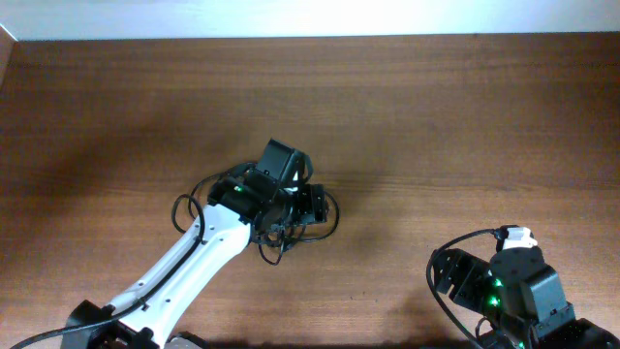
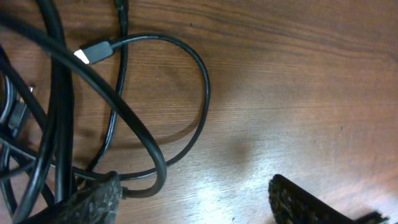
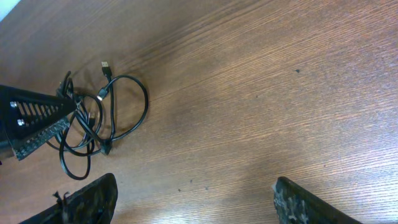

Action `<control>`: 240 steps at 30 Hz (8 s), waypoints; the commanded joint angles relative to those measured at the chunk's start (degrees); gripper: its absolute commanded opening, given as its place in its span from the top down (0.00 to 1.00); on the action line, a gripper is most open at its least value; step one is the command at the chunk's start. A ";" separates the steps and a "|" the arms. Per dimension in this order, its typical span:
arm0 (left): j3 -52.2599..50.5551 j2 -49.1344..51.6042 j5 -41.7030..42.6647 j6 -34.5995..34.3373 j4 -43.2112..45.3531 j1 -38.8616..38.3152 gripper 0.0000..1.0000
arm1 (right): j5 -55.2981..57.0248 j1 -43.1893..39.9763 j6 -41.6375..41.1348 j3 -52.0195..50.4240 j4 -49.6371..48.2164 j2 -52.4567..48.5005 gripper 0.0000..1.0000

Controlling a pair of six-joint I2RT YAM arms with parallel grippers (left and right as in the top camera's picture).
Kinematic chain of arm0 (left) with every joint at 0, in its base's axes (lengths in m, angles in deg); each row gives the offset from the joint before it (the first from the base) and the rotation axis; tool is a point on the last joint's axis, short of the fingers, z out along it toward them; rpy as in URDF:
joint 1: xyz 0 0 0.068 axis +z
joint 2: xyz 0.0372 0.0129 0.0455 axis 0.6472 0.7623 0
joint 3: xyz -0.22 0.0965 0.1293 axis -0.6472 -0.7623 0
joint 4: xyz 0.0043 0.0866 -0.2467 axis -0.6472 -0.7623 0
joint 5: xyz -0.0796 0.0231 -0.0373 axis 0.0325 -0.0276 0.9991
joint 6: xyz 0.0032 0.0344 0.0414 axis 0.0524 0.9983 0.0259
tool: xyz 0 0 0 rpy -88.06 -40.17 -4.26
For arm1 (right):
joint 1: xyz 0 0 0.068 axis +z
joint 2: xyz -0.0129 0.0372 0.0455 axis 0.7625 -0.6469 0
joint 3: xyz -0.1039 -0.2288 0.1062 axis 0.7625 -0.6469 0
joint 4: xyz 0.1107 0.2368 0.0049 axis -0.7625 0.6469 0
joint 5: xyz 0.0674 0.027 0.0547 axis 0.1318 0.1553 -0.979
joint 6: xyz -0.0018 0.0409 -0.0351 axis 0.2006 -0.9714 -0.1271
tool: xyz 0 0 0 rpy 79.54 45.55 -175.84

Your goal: Untangle cables

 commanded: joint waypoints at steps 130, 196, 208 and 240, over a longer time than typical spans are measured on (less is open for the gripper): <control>8.76 -16.35 -11.54 -4.13 -4.42 -12.61 1.00 | -29.59 -18.36 33.29 23.37 7.82 -32.92 0.01; 8.59 21.73 -27.93 1.53 -4.07 -12.74 0.01 | -13.00 -27.15 5.90 23.71 -6.25 -69.46 0.21; 8.59 21.73 -27.93 1.53 -4.07 -12.74 0.01 | -11.89 -24.87 1.31 9.70 -18.99 -67.25 0.96; 8.59 21.73 -27.93 1.53 -4.07 -12.74 0.01 | -1.73 -65.66 22.47 76.72 6.86 -80.26 0.01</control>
